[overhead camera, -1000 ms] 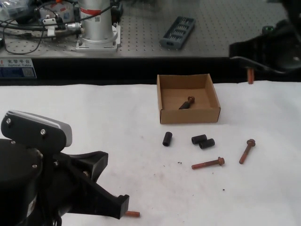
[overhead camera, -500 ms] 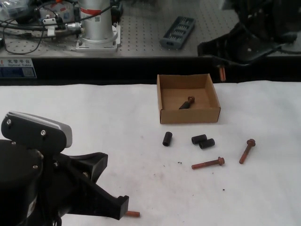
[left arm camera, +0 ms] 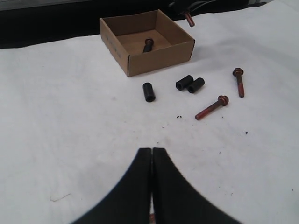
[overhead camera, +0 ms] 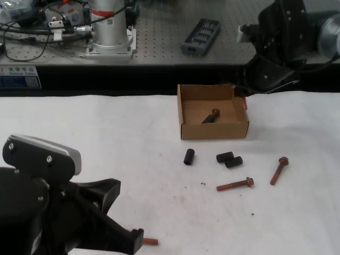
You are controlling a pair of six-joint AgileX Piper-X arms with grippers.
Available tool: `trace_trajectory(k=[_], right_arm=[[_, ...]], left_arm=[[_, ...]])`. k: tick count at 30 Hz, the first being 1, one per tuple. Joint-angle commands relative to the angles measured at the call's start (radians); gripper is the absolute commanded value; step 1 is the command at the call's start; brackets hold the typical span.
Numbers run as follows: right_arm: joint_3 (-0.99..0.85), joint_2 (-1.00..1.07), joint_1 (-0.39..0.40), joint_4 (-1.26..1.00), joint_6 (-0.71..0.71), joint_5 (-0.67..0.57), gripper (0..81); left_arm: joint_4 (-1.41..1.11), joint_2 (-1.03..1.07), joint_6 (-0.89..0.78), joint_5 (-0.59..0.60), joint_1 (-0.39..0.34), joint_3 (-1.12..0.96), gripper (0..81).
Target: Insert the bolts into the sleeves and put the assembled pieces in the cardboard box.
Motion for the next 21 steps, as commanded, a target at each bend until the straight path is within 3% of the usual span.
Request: trace_trajectory(k=[1,18,21], right_arm=[[-0.044,0.014,-0.009,-0.038,-0.01,-0.059,5.3],[-0.059,0.095,-0.009,-0.066,-0.007,-0.085,5.3],[-0.059,0.103,-0.009,-0.066,-0.007,-0.101,2.2]], left_arm=[[-0.048,-0.008,0.015,-0.01,0.001,0.022,0.6],[-0.064,-0.008,0.021,-0.01,0.001,0.028,0.6],[-0.064,-0.008,0.021,-0.01,0.001,0.028,0.6]])
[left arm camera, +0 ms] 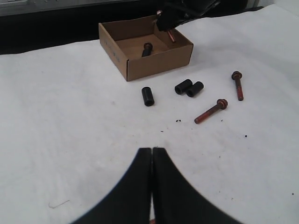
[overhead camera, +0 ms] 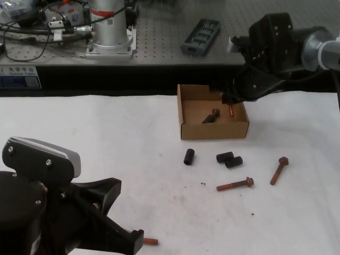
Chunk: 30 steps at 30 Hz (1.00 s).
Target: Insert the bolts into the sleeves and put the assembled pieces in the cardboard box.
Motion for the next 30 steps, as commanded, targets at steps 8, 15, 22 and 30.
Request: trace_trajectory(k=[8,15,22,30], right_arm=[[-0.019,0.003,-0.009,-0.01,-0.006,-0.025,39.5],[-0.019,-0.003,-0.005,-0.01,0.0,-0.072,45.7],[-0.019,-0.094,0.011,0.017,0.005,-0.136,45.7],[-0.019,-0.275,0.037,0.272,-0.088,-0.137,45.7]], left_arm=[[-0.013,-0.008,0.008,-0.01,0.001,0.0,0.6],[-0.013,-0.008,0.008,-0.01,0.001,0.0,0.6],[-0.013,-0.008,0.018,-0.01,0.001,0.0,0.6],[-0.013,-0.008,0.054,-0.01,0.001,0.0,0.6]])
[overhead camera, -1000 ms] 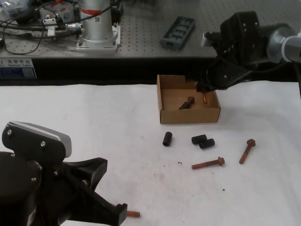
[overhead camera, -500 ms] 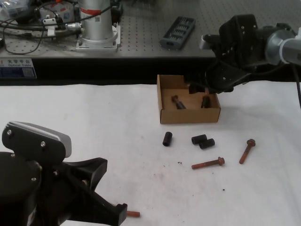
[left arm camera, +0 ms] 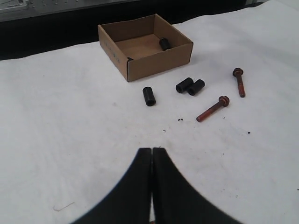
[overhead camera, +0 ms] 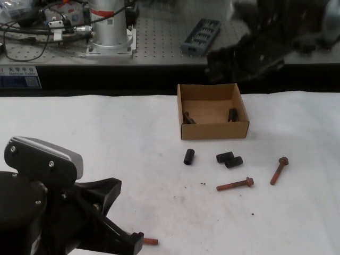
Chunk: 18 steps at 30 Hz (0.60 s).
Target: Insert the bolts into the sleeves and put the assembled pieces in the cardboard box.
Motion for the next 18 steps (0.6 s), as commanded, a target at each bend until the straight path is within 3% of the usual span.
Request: trace_trajectory(k=[1,10,14,18], right_arm=[[-0.016,-0.094,0.006,0.161,-0.069,-0.004,45.7],[0.091,-0.321,0.01,0.366,-0.13,0.004,45.7],[0.272,-0.496,0.01,0.28,-0.127,0.002,45.7],[0.487,-0.74,0.01,0.178,-0.098,-0.009,45.7]], left_arm=[[-0.013,-0.008,0.015,-0.01,0.001,0.0,0.6],[-0.02,-0.008,0.056,0.004,0.001,0.0,0.6],[-0.02,-0.008,0.111,0.178,0.001,-0.009,0.6],[-0.02,-0.008,0.101,0.236,0.001,-0.038,2.0]])
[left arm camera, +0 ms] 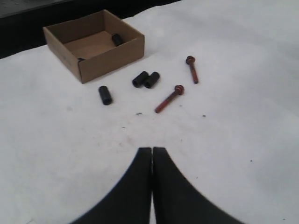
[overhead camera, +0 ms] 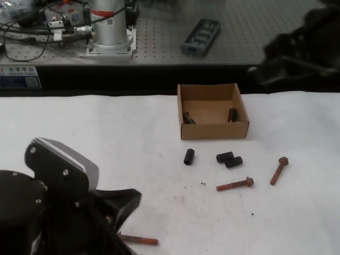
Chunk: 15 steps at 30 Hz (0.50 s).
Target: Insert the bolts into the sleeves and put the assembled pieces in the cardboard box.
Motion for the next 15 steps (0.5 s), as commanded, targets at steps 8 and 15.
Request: trace_trajectory(k=[8,15], right_arm=[[0.559,-0.665,-0.001,-0.255,0.167,-0.015,45.7],[0.84,-1.0,-0.001,-0.358,0.318,-0.044,45.7]], left_arm=[[-0.009,-0.003,0.003,0.121,0.001,-0.126,43.9],[0.096,0.168,0.061,0.162,0.001,-0.283,33.6]])
